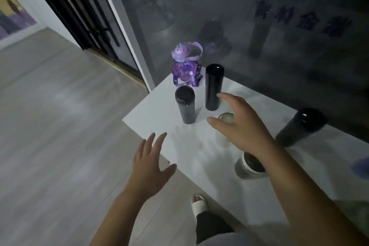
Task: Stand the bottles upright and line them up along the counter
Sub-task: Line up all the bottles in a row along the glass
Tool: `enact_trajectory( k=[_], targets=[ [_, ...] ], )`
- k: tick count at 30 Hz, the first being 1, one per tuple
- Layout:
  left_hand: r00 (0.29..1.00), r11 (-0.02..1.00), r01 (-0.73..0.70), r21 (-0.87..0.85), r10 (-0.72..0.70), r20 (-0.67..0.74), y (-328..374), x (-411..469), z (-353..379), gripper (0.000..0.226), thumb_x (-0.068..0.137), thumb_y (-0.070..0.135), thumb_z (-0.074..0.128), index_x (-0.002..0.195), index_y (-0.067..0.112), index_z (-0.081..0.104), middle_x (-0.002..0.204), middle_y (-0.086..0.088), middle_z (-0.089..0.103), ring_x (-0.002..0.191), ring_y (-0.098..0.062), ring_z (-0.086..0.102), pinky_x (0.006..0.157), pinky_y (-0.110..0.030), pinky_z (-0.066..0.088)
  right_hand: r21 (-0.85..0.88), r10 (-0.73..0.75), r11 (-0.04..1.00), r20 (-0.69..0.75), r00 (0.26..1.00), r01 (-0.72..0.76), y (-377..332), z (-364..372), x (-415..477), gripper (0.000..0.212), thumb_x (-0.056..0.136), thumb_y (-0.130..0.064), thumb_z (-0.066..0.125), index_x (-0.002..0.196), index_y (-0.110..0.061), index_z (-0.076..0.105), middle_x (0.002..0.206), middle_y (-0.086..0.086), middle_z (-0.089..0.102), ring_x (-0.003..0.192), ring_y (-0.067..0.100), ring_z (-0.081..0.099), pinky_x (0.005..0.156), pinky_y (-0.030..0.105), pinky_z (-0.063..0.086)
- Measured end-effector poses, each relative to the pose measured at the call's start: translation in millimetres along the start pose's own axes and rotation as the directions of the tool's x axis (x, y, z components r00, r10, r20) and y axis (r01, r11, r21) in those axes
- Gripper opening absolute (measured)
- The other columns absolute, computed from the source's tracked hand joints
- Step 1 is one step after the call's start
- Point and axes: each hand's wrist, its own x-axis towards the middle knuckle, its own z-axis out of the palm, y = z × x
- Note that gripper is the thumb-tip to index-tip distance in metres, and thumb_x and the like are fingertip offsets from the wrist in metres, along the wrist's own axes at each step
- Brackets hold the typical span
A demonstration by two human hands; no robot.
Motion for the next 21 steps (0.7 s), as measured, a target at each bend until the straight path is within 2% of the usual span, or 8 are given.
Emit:
enact_trajectory(
  k=[4,7,9,14,18,21],
  targets=[
    [0.999,0.998,-0.012,0.057,0.010,0.044,-16.9,60.3,-16.1,0.088,0.085,0.051,0.063,0.150,0.044,0.003,0.164,0.004,-0.003,0.150,-0.027,-0.004,0.120,-0.049,0.011,-0.193,0.025,0.981,-0.013,1.000,-0.027,6.5,-1.9,89.4,0.078,0.076,-0.045,0.072,0.143,-0.027,0.037,0.145,0.002,0.040,0.131,0.024,0.041,0.103,0.036,0.038],
    [0.994,0.996,-0.018,0.086,0.008,0.106,-27.2,97.8,-24.7,0.088,0.085,0.052,0.062,0.151,0.043,0.004,0.164,0.003,-0.004,0.150,-0.029,-0.004,0.120,-0.049,0.010,-0.246,0.065,0.967,-0.014,0.998,-0.066,16.4,7.1,142.1,0.086,0.066,-0.052,0.071,0.141,-0.030,0.035,0.145,0.005,0.039,0.132,0.029,0.039,0.105,0.047,0.040],
    [0.987,0.993,-0.038,0.112,0.020,0.158,-31.9,124.8,-29.2,0.088,0.086,0.051,0.061,0.151,0.041,0.004,0.164,0.002,-0.006,0.150,-0.030,-0.005,0.121,-0.050,0.009,-0.274,0.102,0.957,-0.007,0.995,-0.100,25.0,13.3,169.7,0.089,0.066,-0.047,0.075,0.142,-0.033,0.032,0.146,0.006,0.037,0.133,0.031,0.038,0.104,0.051,0.041],
    [0.957,0.978,-0.138,0.156,0.090,0.276,-51.2,209.8,-32.9,0.085,0.088,0.046,0.061,0.152,0.038,0.006,0.164,0.000,-0.004,0.150,-0.032,-0.003,0.121,-0.052,0.011,-0.319,0.219,0.920,-0.065,0.973,-0.229,34.2,34.3,207.4,0.087,0.071,-0.033,0.076,0.145,-0.038,0.030,0.151,0.003,0.029,0.132,0.030,0.042,0.103,0.045,0.043],
    [0.916,0.954,-0.242,0.177,0.165,0.366,-74.2,278.5,-30.8,0.087,0.086,0.045,0.064,0.152,0.036,0.009,0.164,-0.003,-0.001,0.150,-0.034,0.002,0.119,-0.054,0.015,-0.301,0.321,0.875,-0.225,0.920,-0.379,30.9,49.8,224.1,0.071,0.077,-0.027,0.074,0.139,-0.035,0.040,0.141,0.007,0.042,0.119,0.035,0.053,0.094,0.041,0.047],
    [0.868,0.921,-0.326,0.213,0.202,0.453,-88.8,314.2,-32.1,0.088,0.085,0.046,0.063,0.153,0.035,0.008,0.164,-0.004,-0.001,0.149,-0.034,0.003,0.119,-0.054,0.016,-0.233,0.396,0.852,-0.299,0.868,-0.469,21.8,55.1,238.9,0.068,0.075,-0.023,0.077,0.133,-0.033,0.045,0.136,0.008,0.047,0.117,0.034,0.053,0.096,0.042,0.048]
  ],
)
